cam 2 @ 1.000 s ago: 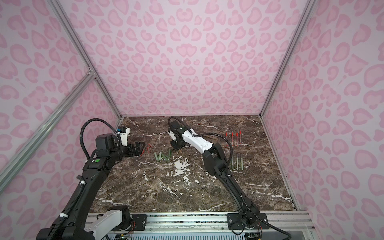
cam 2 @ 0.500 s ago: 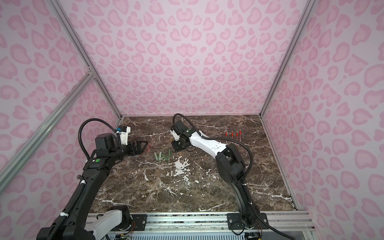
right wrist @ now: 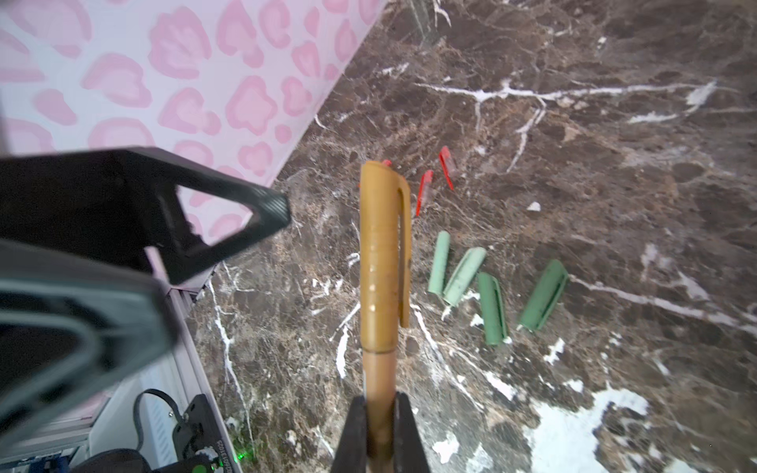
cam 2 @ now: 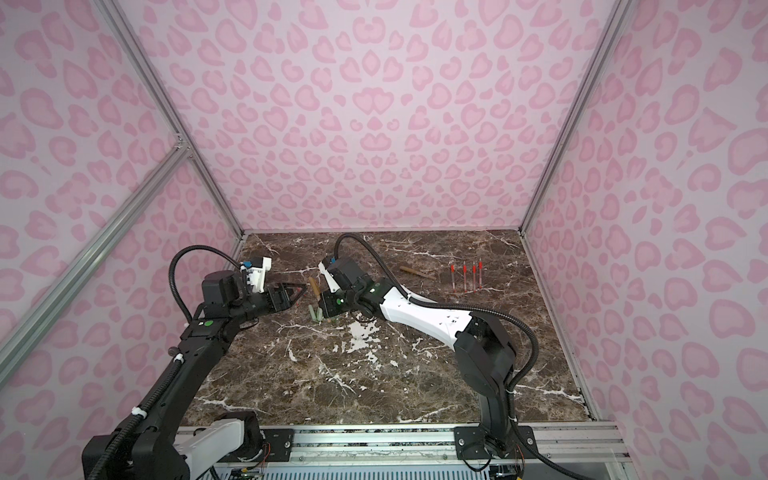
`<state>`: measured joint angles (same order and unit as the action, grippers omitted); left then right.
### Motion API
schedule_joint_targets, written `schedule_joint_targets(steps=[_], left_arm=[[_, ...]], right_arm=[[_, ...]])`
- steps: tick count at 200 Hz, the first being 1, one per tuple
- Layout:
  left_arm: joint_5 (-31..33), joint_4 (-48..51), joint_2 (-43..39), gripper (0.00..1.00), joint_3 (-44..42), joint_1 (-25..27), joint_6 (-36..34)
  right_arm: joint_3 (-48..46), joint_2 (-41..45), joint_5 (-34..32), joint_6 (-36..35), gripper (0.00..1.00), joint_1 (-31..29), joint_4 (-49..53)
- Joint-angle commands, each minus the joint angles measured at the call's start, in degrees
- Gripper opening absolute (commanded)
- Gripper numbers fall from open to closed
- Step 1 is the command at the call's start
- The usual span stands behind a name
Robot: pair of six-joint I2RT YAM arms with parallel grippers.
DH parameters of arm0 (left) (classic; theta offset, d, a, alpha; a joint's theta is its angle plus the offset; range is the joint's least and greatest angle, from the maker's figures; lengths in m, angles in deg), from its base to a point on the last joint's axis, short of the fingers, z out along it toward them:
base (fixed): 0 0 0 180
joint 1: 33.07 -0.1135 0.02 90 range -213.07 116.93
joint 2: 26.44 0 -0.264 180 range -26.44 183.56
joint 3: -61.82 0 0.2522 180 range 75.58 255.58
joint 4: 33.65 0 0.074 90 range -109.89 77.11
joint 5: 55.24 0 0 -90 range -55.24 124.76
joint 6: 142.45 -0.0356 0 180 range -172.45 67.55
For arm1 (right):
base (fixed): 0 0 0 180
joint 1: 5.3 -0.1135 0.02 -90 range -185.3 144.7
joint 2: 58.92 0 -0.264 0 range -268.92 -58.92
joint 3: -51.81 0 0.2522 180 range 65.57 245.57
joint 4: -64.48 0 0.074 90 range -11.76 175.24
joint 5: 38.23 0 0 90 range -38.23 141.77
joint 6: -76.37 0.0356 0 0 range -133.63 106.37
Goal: Open the pen caps
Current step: 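Lift the tan pen and bring its cap into the left gripper, closing it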
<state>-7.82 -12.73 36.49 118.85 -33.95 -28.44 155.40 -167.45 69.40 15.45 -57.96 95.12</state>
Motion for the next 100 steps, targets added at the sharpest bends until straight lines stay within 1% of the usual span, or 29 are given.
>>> schedule_joint_targets(steps=[1,27,70,74,92,100], left_arm=[[-0.17,-3.42,1.23,0.72,0.42,0.60,2.01],[0.83,-3.32,2.60,0.62,1.58,0.62,3.18],[1.11,-2.97,4.31,0.38,3.17,0.61,3.94],[1.10,-3.14,4.42,0.31,3.16,0.55,4.07],[1.59,-4.12,4.56,0.15,2.44,0.61,4.21],[2.08,-3.63,4.65,0.06,2.50,0.57,4.06]], right_arm=[[0.84,-0.67,0.30,1.22,0.00,-0.72,-1.85],[1.32,-0.32,0.39,0.74,0.00,-1.69,-2.03],[2.67,-1.68,1.53,1.07,0.00,-2.70,-1.97],[2.92,-1.75,1.34,0.71,0.00,-2.93,-1.80],[3.99,-2.54,1.18,-0.10,0.00,-3.18,-0.99],[4.37,-2.78,1.40,0.01,0.00,-3.23,-0.74]])
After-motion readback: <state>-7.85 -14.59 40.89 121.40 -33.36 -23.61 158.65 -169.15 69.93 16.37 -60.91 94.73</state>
